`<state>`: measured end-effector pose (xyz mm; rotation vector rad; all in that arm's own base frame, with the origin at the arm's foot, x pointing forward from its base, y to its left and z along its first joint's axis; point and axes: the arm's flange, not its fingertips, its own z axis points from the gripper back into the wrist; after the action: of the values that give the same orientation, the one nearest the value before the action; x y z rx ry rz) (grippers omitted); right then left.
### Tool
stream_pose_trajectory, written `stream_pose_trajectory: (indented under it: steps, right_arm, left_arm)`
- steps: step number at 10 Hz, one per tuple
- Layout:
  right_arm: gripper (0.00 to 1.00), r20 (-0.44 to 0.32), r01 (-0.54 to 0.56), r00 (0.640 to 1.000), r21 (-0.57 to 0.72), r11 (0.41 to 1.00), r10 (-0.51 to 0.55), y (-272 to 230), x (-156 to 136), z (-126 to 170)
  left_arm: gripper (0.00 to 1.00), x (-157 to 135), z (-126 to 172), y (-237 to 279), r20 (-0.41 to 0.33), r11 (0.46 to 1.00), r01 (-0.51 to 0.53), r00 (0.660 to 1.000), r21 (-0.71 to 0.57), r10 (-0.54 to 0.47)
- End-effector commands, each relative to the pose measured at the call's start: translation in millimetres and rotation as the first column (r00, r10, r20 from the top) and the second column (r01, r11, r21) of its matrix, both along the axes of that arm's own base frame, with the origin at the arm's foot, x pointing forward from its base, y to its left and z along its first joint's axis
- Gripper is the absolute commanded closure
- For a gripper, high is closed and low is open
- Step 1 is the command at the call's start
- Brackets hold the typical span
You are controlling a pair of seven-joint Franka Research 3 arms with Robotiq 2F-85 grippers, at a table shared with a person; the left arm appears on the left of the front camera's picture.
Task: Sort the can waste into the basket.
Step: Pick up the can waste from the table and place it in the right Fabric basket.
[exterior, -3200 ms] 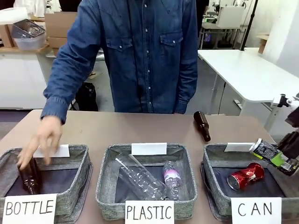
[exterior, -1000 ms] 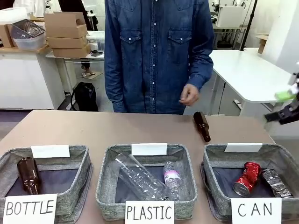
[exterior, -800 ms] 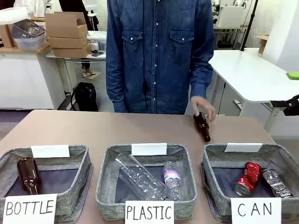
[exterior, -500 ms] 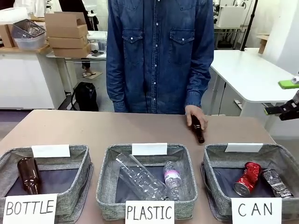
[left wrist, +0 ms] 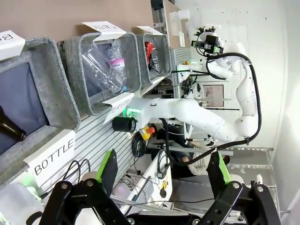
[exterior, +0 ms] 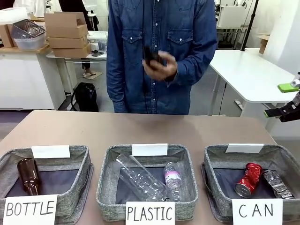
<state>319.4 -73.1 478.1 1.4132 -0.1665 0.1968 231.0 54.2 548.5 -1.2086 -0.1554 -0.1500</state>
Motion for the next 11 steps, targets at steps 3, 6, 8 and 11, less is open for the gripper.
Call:
stream_pose_trajectory:
  steps: [3,6,8,11]
  right_arm:
    - [0.00,0.015,-0.015,1.000,-0.002,1.000,0.015,-4.9,-0.5,2.4]
    - [0.00,0.015,-0.015,1.000,-0.002,1.000,0.015,-4.9,-0.5,2.4]
    - [0.00,0.015,-0.015,1.000,-0.002,1.000,0.015,-4.9,-0.5,2.4]
    - [0.00,0.015,-0.015,1.000,-0.002,1.000,0.015,-4.9,-0.5,2.4]
  left_arm:
    - [0.00,-0.2,2.4,1.1,0.011,1.000,-0.003,1.000,-0.023,0.004]
    - [0.00,-0.2,2.4,1.1,0.011,1.000,-0.003,1.000,-0.023,0.004]
    - [0.00,-0.2,2.4,1.1,0.011,1.000,-0.003,1.000,-0.023,0.004]
    - [0.00,-0.2,2.4,1.1,0.011,1.000,-0.003,1.000,-0.023,0.004]
